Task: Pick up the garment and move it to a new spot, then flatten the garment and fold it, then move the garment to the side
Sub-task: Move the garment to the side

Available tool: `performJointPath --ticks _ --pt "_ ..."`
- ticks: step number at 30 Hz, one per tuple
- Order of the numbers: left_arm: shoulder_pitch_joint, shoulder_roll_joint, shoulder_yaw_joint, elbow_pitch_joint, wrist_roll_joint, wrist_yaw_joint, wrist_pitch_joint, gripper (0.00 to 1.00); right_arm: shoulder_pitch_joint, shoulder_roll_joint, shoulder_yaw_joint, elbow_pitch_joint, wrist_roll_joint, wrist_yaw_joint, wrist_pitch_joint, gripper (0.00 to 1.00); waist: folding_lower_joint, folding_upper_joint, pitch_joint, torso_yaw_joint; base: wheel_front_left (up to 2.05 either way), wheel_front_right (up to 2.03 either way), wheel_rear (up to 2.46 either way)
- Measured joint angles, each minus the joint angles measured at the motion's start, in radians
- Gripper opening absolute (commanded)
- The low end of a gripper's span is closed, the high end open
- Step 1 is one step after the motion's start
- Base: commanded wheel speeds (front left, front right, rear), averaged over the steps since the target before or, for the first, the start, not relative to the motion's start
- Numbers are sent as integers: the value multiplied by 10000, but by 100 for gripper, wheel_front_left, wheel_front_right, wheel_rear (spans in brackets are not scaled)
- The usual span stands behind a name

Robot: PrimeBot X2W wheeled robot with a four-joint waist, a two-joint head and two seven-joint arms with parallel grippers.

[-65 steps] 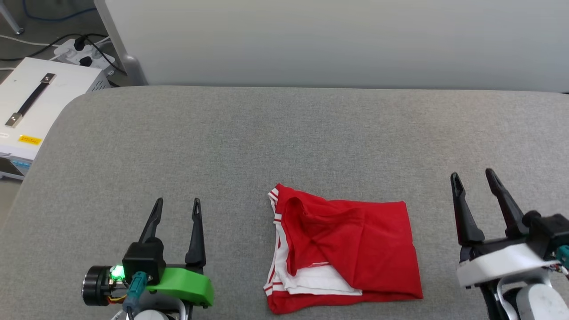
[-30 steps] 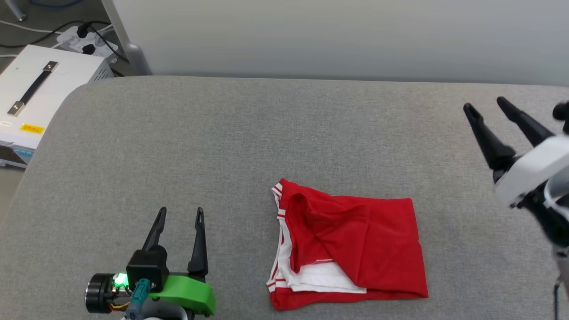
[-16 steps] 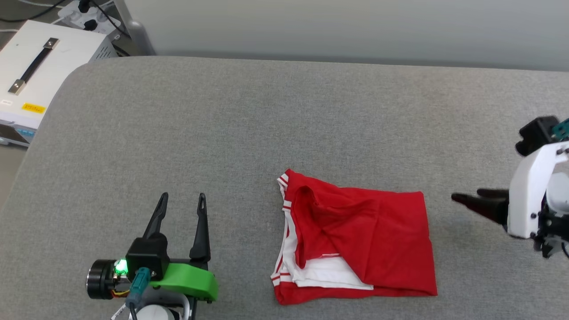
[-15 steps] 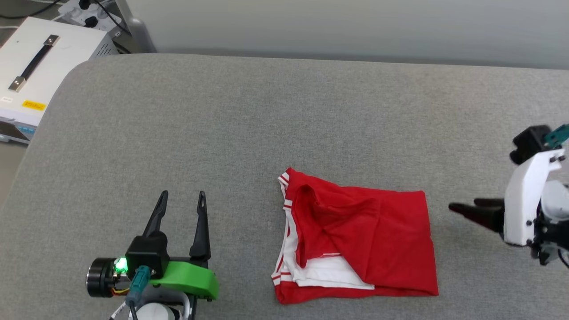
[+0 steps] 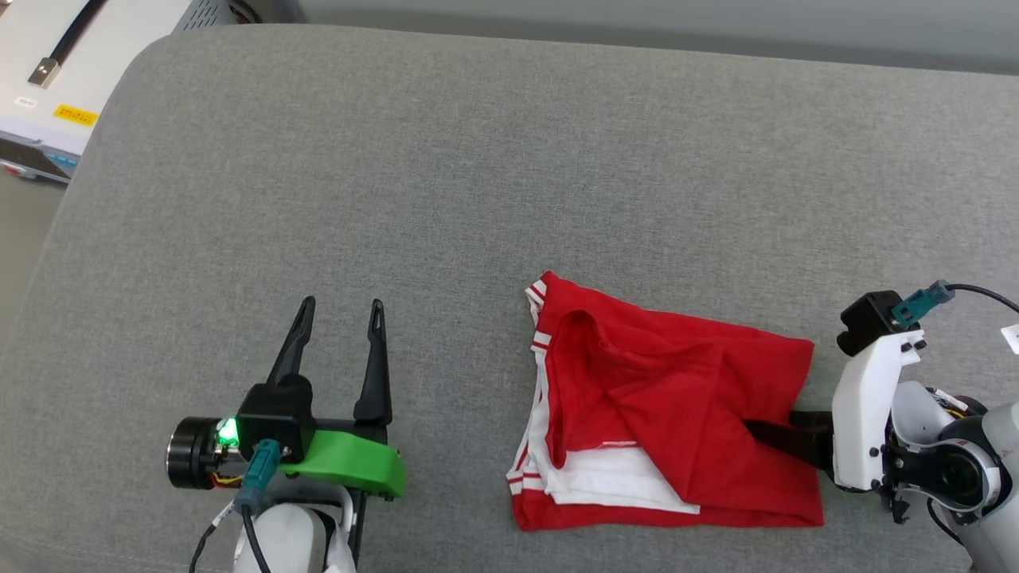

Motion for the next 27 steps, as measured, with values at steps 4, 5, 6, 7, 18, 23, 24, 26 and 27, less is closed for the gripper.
performJointPath --ticks 4,5,6,7,18,23,24,26,27 --pt "-28 -4 2 50 -59 2 0 100 -7 -12 224 127 0 0 -621 100 1 0 114 127 0 0 0" --pt "-28 -4 -2 59 -59 2 0 100 -23 -52 336 123 0 2 -915 36 0 0 121 135 0 0 0" --pt "-28 -6 -8 71 -59 2 0 100 -41 -65 443 134 0 2 -1204 4 0 0 115 139 0 0 0" --pt "-29 -8 -10 92 -63 2 0 100 -68 -71 527 136 0 2 -1423 0 0 0 99 139 0 0 0" --pt "148 -27 115 198 -138 44 0 100 -1086 -907 1710 -842 -230 -2 -3741 0 1 0 -553 -92 0 0 0" --pt "391 -31 245 92 -142 52 0 100 -1516 -1818 2190 -1758 -466 0 -3908 0 1 0 -771 -591 0 0 0" --pt "406 -31 253 79 -142 50 0 100 -1591 -1950 2228 -1889 -535 -2 -3939 0 2 0 -795 -696 0 0 0" --pt "435 -33 309 -6 -140 50 0 100 -1786 -2245 2268 -2201 -583 0 -3965 0 1 0 -839 -981 0 0 0" --pt "446 -35 330 -42 -142 50 0 100 -1865 -2349 2270 -2309 -602 0 -3969 0 1 0 -850 -1103 0 0 0"
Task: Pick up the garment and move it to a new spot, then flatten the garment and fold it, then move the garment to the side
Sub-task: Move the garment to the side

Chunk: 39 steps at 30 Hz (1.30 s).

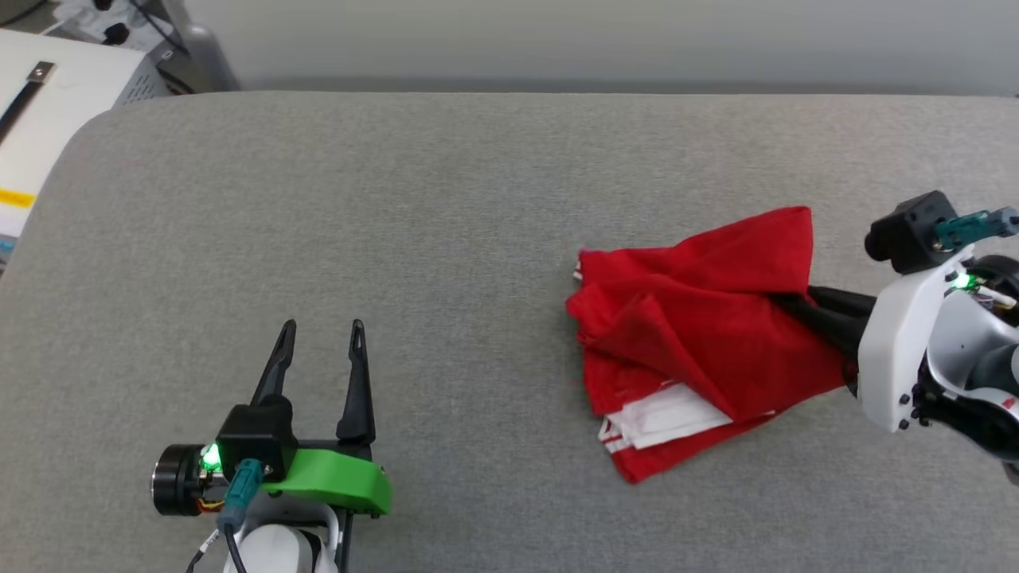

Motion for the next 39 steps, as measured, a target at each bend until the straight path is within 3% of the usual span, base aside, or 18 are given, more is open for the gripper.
performJointPath --ticks 5,11,16,21,34,35,36,37,39 --pt "-39 0 134 -153 17 -17 0 100 -428 -558 -194 -221 -10 0 48 0 0 0 51 -781 0 0 0" --pt "-493 8 157 -451 205 -75 0 100 -816 -1187 -518 339 -140 0 46 0 0 0 516 -1509 0 0 0" --pt "-1145 171 150 -869 403 -190 0 100 -1411 -2111 -1108 2169 -493 0 -291 0 0 1 1558 -1857 0 0 0" --pt "-1496 341 201 -1185 472 -194 0 100 -2072 -2671 -1327 3756 -1553 0 -966 0 0 0 2436 -1877 0 0 0" --pt "-2067 533 253 -1689 533 -188 0 100 -3565 -2280 -2685 7310 -2594 2 -2217 0 1 0 4221 -1745 0 0 0" --pt "-2067 533 249 -1699 533 -184 0 100 -3613 -2174 -2788 7465 -2596 2 -2345 13 1 1 4281 -1733 0 0 0" --pt "-2067 533 251 -1699 533 -180 0 100 -3661 -2061 -2847 7618 -2623 2 -2479 69 1 0 4330 -1712 0 0 0" --pt "-2067 531 244 -1695 533 -176 0 100 -3687 -1973 -2882 7789 -2690 2 -2589 100 1 0 4346 -1686 0 0 0" --pt "-2066 527 234 -1685 533 -144 0 100 -3732 -1843 -2982 8050 -2859 2 -2872 100 1 1 4297 -1661 0 0 0"
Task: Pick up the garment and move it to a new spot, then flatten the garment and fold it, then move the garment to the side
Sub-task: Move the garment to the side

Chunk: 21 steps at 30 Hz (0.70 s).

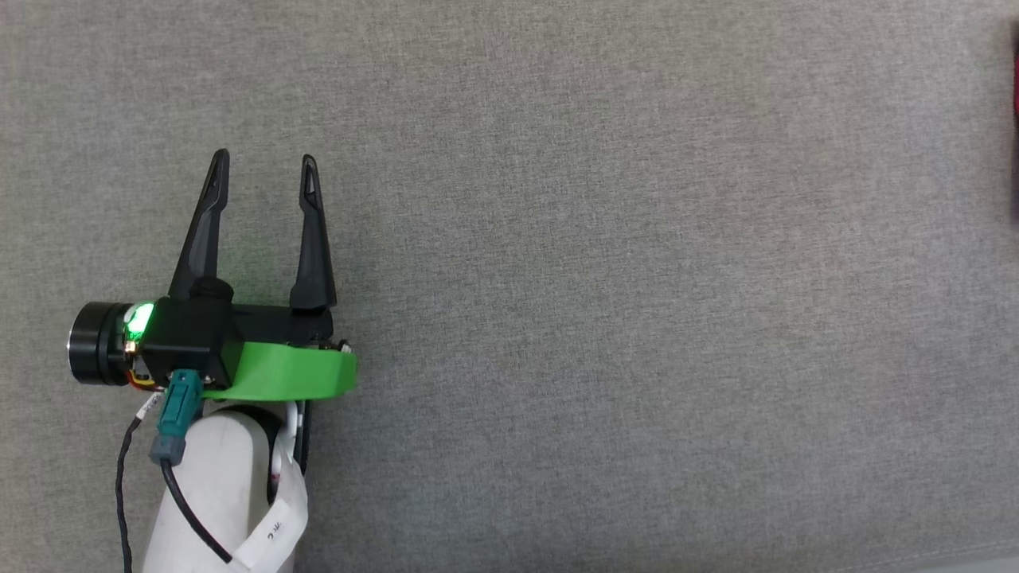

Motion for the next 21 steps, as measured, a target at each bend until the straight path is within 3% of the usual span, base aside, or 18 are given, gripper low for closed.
performJointPath --ticks 5,10,16,21 --pt "46 -63 -50 219 -73 54 0 100 -48 119 -357 261 -742 -2 -1453 100 0 0 -446 60 0 0 0" --pt "672 -146 15 477 -207 142 0 100 -29 1047 -1131 -339 -1432 -2 -3716 100 -1 0 -1351 159 0 0 0" --pt "1366 -182 138 660 -274 198 -2 100 706 2525 -2447 -2165 -2504 -2 -4259 100 -2 0 -2360 255 0 0 0" --pt "1654 -201 138 755 -274 194 0 100 2331 4067 -3260 -4794 -3160 -2 -4314 100 -2 -1 -3299 495 0 0 0"
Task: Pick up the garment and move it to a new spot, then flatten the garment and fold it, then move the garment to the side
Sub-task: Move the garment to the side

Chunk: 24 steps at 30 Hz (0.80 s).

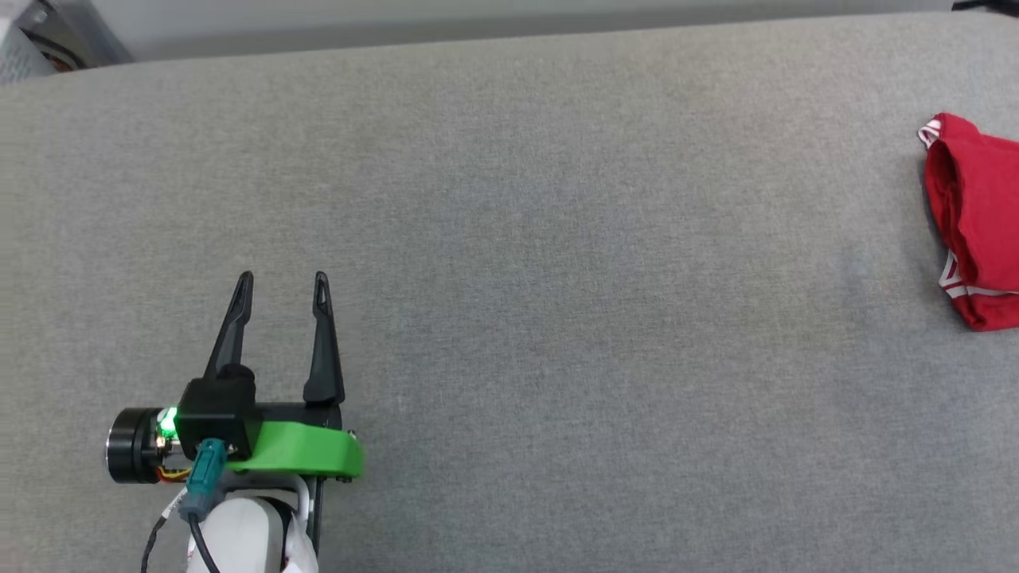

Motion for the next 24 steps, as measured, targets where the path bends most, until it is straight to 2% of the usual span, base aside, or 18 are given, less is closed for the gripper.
performJointPath --ticks 5,11,19,24 --pt "198 -42 -4 146 -102 -21 0 100 1120 1149 -82 -1373 -412 2 -2 100 0 0 -572 311 0 0 0" --pt "325 -132 29 401 -336 -25 -2 100 2571 2522 288 -1992 -640 2 -2 100 0 0 -1043 775 0 0 0" --pt "513 -180 100 704 -433 -82 -2 100 4454 3586 337 -2115 -807 0 0 100 0 0 -1521 1256 0 0 0" --pt "673 -198 84 807 -458 -159 0 100 5470 3873 155 -2383 -903 0 0 100 0 0 -1754 1394 0 0 0"
